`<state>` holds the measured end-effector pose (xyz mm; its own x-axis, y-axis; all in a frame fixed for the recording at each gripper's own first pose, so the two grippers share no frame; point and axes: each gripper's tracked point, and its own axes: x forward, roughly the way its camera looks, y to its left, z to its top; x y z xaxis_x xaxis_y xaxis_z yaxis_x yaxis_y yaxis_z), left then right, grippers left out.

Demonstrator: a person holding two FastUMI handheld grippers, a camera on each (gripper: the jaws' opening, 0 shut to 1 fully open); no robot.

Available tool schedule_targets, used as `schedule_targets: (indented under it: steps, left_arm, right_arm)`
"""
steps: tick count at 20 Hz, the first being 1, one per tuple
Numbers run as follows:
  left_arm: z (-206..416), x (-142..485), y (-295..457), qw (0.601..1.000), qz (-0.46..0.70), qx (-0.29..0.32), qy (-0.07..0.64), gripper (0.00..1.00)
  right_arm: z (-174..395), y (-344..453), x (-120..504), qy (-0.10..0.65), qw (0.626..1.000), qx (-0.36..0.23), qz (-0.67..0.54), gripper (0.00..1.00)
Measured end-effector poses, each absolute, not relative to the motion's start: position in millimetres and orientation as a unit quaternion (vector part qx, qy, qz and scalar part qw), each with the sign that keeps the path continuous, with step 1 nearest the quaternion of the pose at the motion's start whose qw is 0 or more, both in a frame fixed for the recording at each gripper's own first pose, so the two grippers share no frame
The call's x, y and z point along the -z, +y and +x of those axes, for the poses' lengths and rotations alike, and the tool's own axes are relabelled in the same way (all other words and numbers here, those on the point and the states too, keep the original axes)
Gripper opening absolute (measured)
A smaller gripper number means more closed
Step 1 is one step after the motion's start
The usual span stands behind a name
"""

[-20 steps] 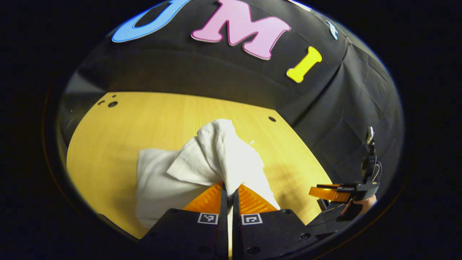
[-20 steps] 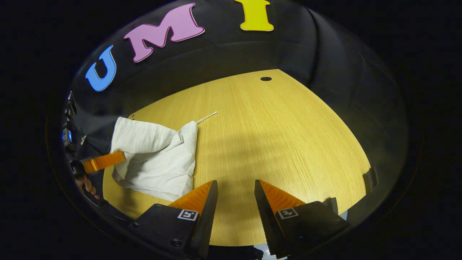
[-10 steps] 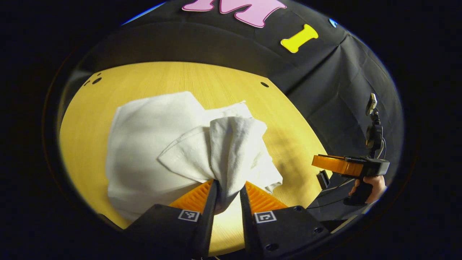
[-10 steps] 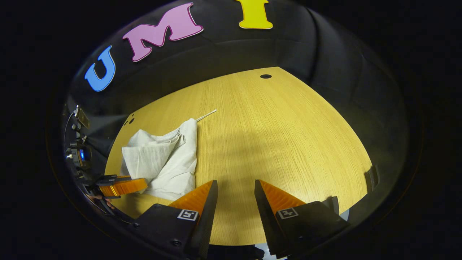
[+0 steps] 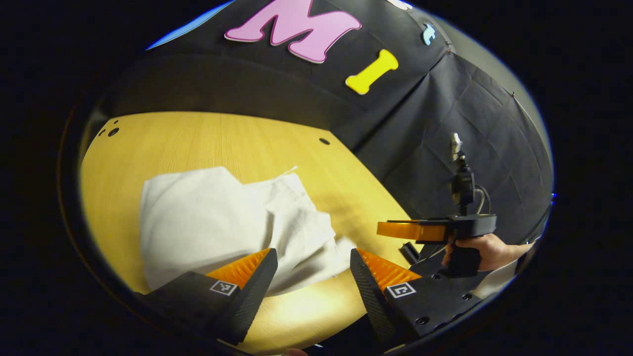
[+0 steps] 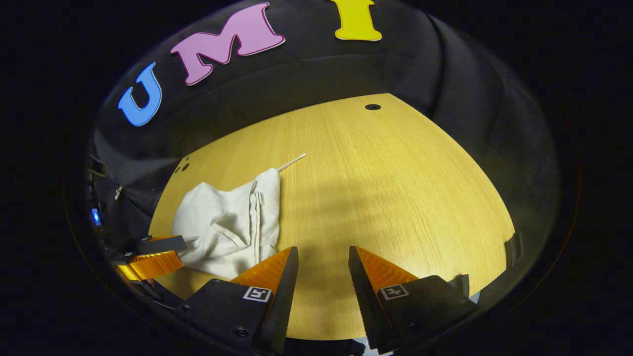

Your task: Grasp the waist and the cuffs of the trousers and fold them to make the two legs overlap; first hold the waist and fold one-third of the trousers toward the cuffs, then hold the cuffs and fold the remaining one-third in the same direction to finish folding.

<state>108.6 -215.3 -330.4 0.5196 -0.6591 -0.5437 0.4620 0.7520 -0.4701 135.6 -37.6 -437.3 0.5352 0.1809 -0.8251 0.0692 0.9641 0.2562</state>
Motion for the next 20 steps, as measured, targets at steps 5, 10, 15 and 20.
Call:
schedule_targets:
  steps: [5, 10, 15, 20]
  left_arm:
    - [119, 282, -160, 0.893, -0.169, 0.273, 0.316, 0.94]
    - [123, 274, -100, 0.909, -0.213, 0.193, 0.302, 0.93]
    - [109, 285, -67, 0.921, -0.216, 0.133, 0.297, 0.94]
    - [77, 292, -47, 0.922, -0.224, 0.095, 0.302, 0.94]
  right_arm:
    - [149, -16, 426, 0.466, 0.872, -0.059, 0.138, 0.64]
    - [153, 15, 411, 0.453, 0.871, -0.083, 0.170, 0.64]
    - [151, 33, 397, 0.449, 0.870, -0.093, 0.178, 0.64]
    - [147, 43, 402, 0.476, 0.860, -0.108, 0.150, 0.64]
